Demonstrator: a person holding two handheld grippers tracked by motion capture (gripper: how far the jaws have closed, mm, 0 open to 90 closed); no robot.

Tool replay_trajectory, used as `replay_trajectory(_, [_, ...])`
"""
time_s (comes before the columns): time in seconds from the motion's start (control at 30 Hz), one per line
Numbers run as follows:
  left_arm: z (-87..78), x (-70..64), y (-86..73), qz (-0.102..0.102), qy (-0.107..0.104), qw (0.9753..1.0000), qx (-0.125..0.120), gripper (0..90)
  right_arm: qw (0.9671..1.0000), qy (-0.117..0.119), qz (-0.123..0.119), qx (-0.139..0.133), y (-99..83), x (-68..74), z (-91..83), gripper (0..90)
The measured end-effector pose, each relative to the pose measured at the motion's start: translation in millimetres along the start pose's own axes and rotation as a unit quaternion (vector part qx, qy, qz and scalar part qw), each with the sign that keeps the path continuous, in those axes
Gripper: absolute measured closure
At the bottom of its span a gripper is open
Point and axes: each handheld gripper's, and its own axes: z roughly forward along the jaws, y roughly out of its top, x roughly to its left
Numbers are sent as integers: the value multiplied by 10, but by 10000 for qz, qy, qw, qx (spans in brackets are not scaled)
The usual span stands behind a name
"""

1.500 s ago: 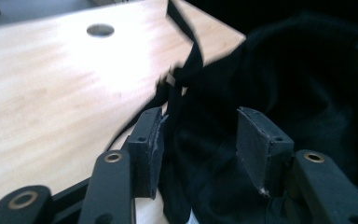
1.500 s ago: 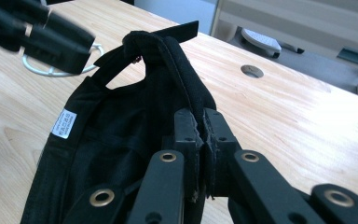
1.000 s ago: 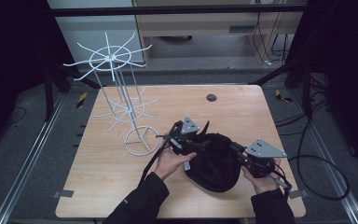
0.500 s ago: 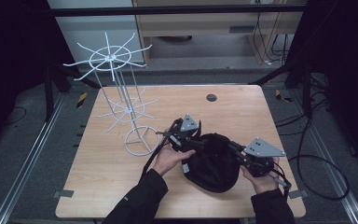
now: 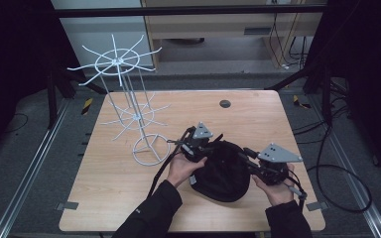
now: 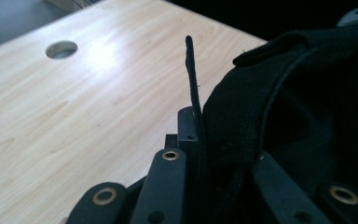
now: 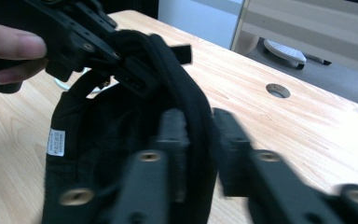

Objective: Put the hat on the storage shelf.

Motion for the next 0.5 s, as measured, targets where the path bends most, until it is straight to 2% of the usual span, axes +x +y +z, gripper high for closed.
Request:
replay_trajectory(0.1, [-68,6,38,-38,148,9998,-160,847,9996,132,266,8,-48,-42,-45,502])
replay_trajectory(0.2, [-132,18,81,-44,235,9990,-379,848,9991,158,347,180,-169,-49,-35,445])
replay_trajectory(0.3, [-177,19,112,-42,296,9980,-557,848,9982,143,412,409,-299,-64,64,432])
replay_trajectory(0.5, [-211,-26,166,-53,293,9967,-758,848,9940,293,901,541,-428,-151,324,467])
